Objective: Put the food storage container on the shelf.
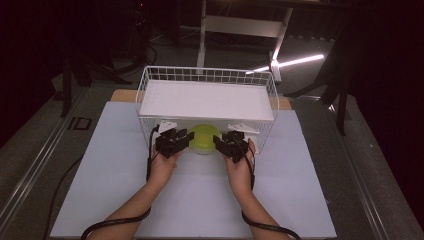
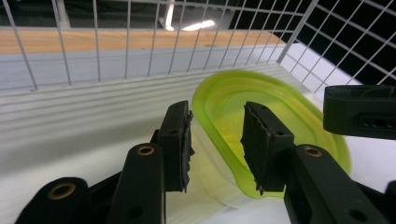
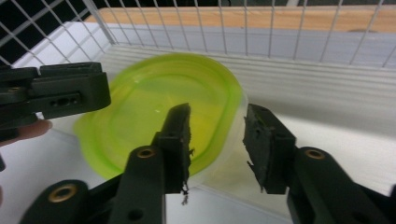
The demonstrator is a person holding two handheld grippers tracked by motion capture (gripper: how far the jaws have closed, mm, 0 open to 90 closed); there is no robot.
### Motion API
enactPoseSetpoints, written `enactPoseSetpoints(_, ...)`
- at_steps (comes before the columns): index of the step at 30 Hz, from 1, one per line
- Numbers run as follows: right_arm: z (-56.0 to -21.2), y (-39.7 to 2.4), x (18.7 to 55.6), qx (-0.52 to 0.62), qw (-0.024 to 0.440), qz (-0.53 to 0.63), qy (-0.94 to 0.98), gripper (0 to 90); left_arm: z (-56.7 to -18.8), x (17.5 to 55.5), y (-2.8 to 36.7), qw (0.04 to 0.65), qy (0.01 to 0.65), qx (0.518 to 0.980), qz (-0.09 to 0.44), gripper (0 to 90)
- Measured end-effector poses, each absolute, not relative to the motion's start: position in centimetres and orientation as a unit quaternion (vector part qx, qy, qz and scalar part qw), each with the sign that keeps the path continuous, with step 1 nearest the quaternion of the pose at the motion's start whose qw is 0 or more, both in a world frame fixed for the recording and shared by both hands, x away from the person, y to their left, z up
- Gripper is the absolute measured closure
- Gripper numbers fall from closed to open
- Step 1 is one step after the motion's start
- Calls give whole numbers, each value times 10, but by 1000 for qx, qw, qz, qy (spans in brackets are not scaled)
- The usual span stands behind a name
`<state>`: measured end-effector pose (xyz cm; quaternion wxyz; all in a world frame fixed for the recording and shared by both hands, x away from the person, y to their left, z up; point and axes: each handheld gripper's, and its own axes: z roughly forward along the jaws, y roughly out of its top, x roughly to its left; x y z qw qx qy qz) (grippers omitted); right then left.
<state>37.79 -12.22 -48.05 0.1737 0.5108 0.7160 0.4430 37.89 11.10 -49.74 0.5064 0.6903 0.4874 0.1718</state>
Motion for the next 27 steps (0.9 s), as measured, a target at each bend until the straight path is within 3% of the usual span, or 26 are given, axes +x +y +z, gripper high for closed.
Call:
enactPoseSetpoints(6,-474,-122,365,497,165,450,723,584,-491,366,121,517,484,689,154,602)
enactPoseSetpoints(9,-474,-120,355,487,163,449,731,652,-492,357,124,515,479,695,152,593)
enactPoseSetpoints(15,-478,-116,341,479,160,435,746,894,-497,334,130,513,465,707,145,549)
enactPoseSetpoints(19,-485,-112,335,477,154,432,750,899,-501,320,134,504,469,711,143,529)
enactPoseSetpoints(22,-494,-107,335,478,143,426,754,900,-503,310,136,500,465,716,146,441)
enactPoseSetpoints(26,-501,-100,337,481,139,419,757,900,-507,302,138,505,447,726,133,168)
enactPoseSetpoints(27,-503,-98,339,483,137,419,757,900,-508,297,138,506,438,731,135,168)
